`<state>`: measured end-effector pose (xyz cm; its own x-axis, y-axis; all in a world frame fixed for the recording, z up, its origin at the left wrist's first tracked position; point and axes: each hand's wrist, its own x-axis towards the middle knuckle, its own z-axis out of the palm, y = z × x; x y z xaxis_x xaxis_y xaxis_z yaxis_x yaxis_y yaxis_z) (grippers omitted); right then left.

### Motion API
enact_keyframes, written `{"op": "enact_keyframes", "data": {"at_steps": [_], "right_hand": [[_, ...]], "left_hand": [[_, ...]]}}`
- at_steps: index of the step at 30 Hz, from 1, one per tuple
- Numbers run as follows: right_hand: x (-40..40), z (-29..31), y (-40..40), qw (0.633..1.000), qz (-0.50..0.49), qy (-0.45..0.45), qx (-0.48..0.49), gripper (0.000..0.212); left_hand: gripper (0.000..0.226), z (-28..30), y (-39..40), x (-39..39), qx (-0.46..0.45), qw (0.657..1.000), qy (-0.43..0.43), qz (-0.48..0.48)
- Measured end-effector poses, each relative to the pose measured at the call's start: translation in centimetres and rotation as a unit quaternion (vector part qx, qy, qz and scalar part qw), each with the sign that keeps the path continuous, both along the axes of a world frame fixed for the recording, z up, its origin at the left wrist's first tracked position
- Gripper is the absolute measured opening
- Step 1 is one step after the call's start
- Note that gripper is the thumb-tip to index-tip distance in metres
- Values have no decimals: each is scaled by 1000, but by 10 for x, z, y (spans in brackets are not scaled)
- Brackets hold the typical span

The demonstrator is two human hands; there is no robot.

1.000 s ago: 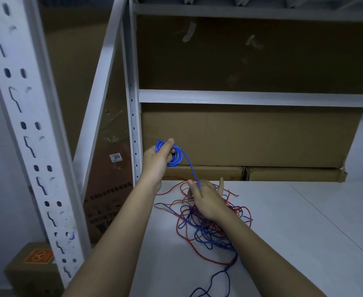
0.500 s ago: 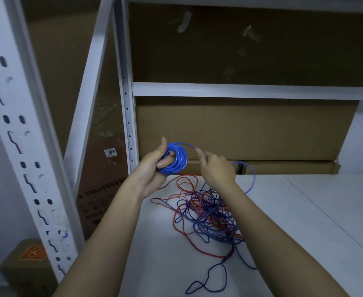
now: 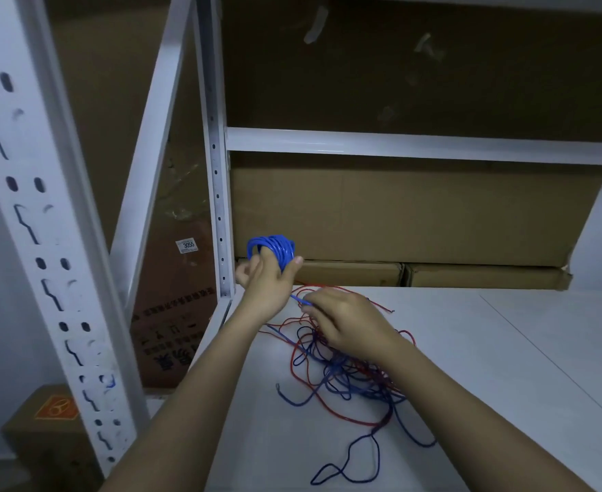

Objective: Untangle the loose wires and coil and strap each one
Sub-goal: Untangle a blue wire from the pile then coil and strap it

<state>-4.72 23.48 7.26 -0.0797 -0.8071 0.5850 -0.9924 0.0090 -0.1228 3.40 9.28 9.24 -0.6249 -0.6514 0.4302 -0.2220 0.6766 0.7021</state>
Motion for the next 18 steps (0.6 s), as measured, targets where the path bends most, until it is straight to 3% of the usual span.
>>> {"op": "enact_keyframes", "data": {"at_steps": [3,8,12,14,18], "right_hand": [[-8,19,8,998,-9,-11,-66,19],[-28,50,11,985,-108,24,-133,27],[-51,63,4,994,-72,-2,-81,20],[-63,59,0,995,-72,-15,-71,20],[-71,34,-4,980,-85,-171,-49,25]], "left_hand": [[31,-2,-3,4,-121,992,-34,-25],[52,0,3,9,-151,979,-75,-114],[55,-2,4,14,-64,982,-88,-152],[61,2,8,16,15,979,-45,-200],[65,13,18,20,164,941,42,-293]]}}
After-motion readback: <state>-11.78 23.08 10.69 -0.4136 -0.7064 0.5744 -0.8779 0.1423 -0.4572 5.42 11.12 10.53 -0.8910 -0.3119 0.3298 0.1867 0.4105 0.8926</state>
